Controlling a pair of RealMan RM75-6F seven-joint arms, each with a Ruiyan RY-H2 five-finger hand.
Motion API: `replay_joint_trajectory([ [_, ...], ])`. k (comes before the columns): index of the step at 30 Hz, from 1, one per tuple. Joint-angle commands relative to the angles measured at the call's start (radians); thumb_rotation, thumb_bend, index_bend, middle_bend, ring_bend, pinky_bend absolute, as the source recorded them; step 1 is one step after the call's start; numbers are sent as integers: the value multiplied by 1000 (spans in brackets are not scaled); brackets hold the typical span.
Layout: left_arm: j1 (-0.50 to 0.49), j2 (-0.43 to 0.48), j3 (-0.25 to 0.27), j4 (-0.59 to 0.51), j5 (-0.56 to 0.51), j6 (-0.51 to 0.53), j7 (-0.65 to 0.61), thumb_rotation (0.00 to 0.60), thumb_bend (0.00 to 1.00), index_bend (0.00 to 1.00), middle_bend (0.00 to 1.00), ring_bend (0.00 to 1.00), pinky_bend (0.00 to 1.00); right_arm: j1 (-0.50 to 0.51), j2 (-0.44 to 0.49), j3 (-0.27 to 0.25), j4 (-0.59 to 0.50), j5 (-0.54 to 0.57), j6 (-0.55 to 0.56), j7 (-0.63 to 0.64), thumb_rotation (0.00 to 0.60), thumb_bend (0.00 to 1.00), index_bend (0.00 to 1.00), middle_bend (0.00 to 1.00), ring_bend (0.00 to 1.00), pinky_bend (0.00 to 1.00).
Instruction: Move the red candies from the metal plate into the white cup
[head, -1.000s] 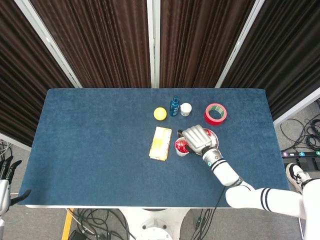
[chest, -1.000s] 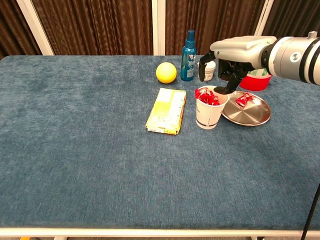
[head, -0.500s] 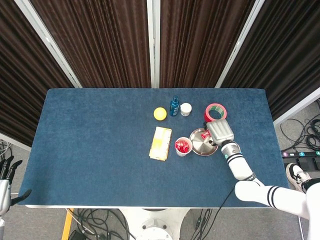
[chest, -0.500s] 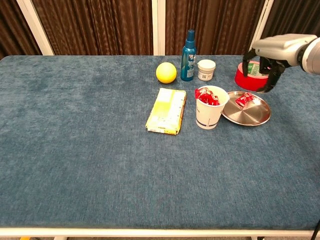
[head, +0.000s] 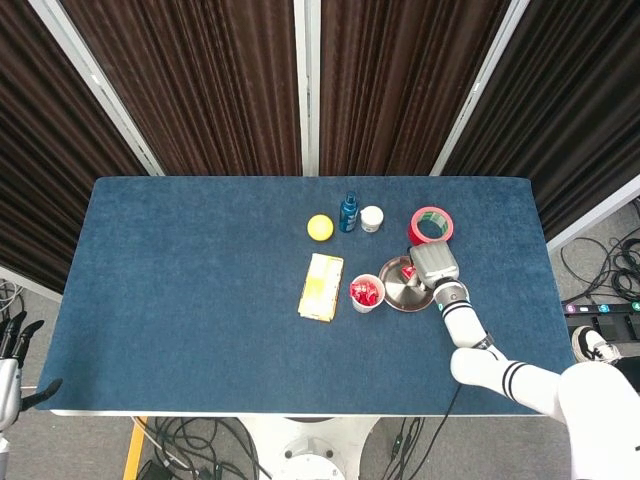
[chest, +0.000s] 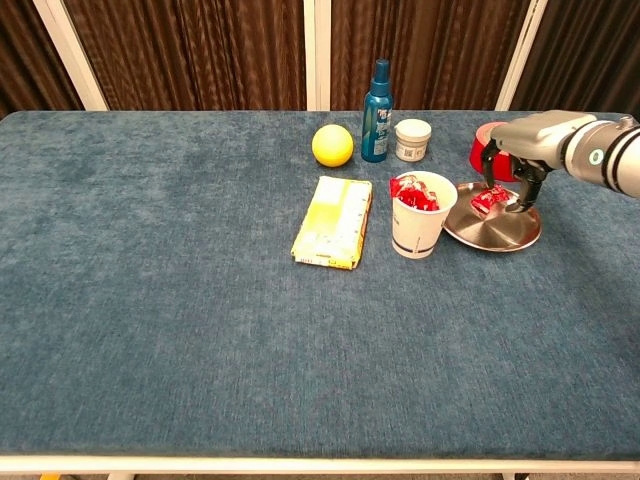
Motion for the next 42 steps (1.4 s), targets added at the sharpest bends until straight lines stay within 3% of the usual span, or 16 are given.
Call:
replay_joint_trajectory([
  [1, 1, 0, 0, 1, -3, 0, -2, 600, 0, 224, 169, 91, 163, 13, -44, 8, 59, 9, -28, -11, 600, 201, 435, 934, 901, 1000],
  [9, 3, -1, -1, 8, -7, -2, -7, 600, 0, 224, 169, 91, 163, 19, -82, 19, 124, 15, -50, -27, 600, 266, 483, 934, 901, 1000],
  [12, 3, -2, 0, 10, -7, -3, -9, 600, 0, 225, 169, 91, 163, 18, -86, 21, 131, 17, -50, -35, 600, 325, 550, 934, 902, 1000],
  [17, 2, -4, 0, 13, -6, -4, -9, 600, 0, 225, 169, 91, 163, 12, -72, 28, 111, 10, -40, -38, 600, 345, 581, 934, 902, 1000],
  [20, 1, -4, -1, 13, -5, -5, -9, 600, 0, 225, 169, 91, 163, 2, -36, 42, 50, -15, -16, -17, 600, 345, 581, 934, 902, 1000],
  [31, 2, 1, -1, 4, 1, 3, -3, 600, 0, 225, 169, 91, 163, -56, 238, 117, -412, -219, 149, 110, 600, 343, 581, 934, 902, 1000],
  [36, 3, 2, -1, -2, 6, 10, 0, 600, 0, 224, 169, 91, 163, -54, 256, 111, -485, -254, 115, 149, 600, 340, 581, 934, 902, 1000],
  [42, 8, 6, 1, -5, 3, 12, 1, 600, 0, 224, 169, 91, 163, -40, 207, 81, -472, -282, 87, 150, 600, 337, 578, 934, 902, 1000],
])
